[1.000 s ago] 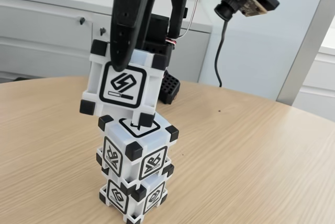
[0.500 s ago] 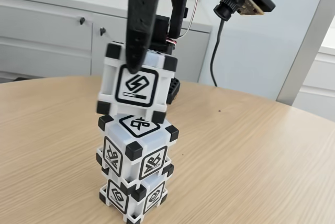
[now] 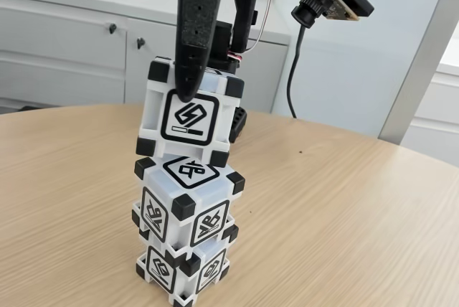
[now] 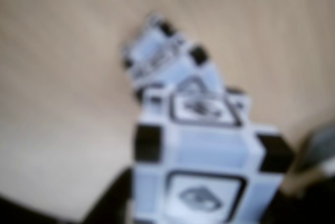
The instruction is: Stack cubes from left to right.
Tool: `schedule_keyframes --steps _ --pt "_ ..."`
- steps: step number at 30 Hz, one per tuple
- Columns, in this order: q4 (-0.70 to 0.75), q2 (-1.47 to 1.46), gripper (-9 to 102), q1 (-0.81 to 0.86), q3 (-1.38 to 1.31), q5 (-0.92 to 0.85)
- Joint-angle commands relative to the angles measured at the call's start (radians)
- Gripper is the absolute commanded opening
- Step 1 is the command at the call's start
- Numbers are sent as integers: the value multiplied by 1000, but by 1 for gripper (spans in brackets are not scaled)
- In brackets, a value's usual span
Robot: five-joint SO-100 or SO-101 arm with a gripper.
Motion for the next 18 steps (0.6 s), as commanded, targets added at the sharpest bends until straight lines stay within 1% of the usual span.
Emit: schedule_keyframes --steps 1,6,18 --pt "2 6 17 -46 -20 -12" --pt "2 6 17 -84 -20 -5" --pt "2 25 16 -63 -20 51"
